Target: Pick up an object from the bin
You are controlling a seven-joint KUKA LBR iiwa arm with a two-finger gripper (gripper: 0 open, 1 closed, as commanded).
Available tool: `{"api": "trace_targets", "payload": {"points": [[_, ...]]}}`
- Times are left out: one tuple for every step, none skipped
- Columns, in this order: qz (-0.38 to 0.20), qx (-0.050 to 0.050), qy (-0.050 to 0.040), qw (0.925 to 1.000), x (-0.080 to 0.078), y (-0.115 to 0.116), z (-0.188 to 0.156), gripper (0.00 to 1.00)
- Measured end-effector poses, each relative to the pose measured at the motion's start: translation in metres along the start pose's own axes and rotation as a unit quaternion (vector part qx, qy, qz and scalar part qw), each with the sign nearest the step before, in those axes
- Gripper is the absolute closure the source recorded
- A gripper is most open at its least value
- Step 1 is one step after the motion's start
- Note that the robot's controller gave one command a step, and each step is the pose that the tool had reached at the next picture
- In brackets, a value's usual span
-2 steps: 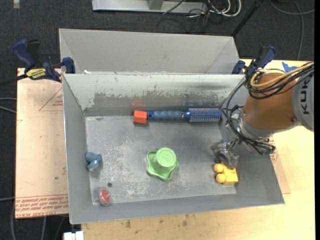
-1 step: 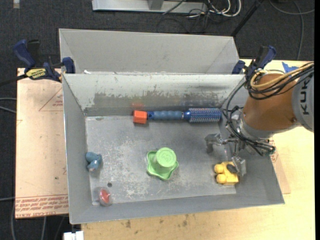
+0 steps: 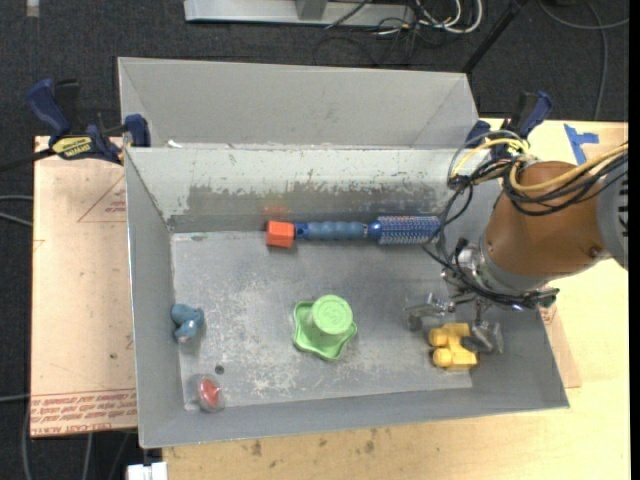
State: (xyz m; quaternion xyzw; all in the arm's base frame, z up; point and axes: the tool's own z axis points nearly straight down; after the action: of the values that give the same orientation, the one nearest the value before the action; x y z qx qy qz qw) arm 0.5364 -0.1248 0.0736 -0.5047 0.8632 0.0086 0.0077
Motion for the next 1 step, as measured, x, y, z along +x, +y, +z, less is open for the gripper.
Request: {"api": "trace_targets", "payload": {"points": [[0.002, 0.008, 0.0067, 0.9999, 0.0103, -0.0063, -0.0014, 1.00]]}}
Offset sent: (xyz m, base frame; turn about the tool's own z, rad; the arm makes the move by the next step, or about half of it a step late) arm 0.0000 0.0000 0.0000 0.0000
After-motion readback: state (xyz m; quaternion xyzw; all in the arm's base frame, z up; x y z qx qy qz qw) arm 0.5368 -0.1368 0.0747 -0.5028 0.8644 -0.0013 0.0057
